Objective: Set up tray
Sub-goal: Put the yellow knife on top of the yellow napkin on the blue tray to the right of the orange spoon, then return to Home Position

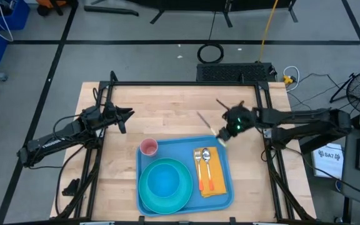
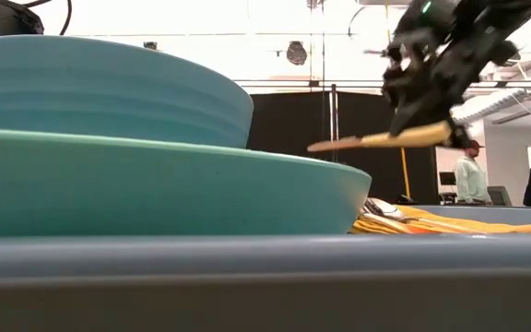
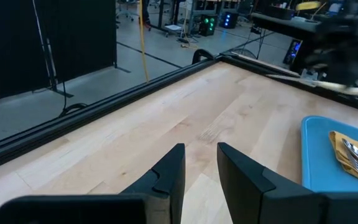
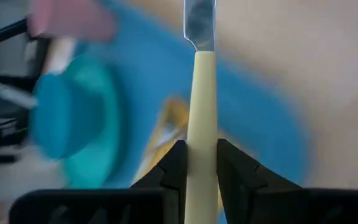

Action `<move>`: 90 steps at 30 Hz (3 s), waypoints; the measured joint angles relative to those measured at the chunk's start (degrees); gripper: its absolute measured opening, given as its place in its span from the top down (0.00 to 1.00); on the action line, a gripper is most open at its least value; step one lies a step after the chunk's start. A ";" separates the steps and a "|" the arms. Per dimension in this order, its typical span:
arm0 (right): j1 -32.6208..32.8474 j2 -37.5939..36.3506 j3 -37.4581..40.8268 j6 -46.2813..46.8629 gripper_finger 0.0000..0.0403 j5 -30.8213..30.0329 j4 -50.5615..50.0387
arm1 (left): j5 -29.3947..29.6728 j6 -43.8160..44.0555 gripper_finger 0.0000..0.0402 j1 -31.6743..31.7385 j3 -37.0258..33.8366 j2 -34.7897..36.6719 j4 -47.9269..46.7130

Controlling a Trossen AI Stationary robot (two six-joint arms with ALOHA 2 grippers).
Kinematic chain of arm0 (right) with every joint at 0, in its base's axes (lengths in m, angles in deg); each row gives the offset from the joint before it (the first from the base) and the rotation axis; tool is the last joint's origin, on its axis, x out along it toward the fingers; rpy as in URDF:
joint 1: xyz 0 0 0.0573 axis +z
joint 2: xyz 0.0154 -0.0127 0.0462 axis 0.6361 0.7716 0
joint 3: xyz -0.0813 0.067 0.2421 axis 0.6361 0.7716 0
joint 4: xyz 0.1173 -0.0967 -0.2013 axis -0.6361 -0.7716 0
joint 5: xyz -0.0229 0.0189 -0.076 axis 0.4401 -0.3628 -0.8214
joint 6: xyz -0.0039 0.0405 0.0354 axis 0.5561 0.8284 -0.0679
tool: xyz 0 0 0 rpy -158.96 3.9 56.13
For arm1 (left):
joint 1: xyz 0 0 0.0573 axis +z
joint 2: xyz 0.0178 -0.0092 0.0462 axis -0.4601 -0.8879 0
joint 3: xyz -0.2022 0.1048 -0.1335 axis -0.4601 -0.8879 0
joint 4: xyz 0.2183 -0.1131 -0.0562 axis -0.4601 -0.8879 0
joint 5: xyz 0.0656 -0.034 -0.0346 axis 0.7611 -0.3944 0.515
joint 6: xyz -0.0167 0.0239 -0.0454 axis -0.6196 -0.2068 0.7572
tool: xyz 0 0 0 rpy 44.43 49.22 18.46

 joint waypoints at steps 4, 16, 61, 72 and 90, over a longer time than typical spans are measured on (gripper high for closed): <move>14.97 -3.08 -0.02 16.61 0.88 -4.86 0.08 | 0.00 0.00 0.76 0.00 0.00 0.00 0.00; 55.60 4.87 -0.04 65.76 0.88 -44.79 0.11 | 0.00 0.02 0.76 -0.02 0.00 0.02 0.00; 57.29 33.28 -0.28 75.07 0.68 -48.85 21.56 | -0.02 0.01 0.76 0.00 0.00 0.00 0.00; 58.17 28.43 -0.02 70.74 0.71 -46.45 19.83 | -0.02 0.02 0.76 0.00 0.00 0.00 0.00; 52.76 -0.42 -0.07 48.35 0.71 -48.70 -15.13 | -0.02 0.02 0.76 0.00 0.00 0.00 0.02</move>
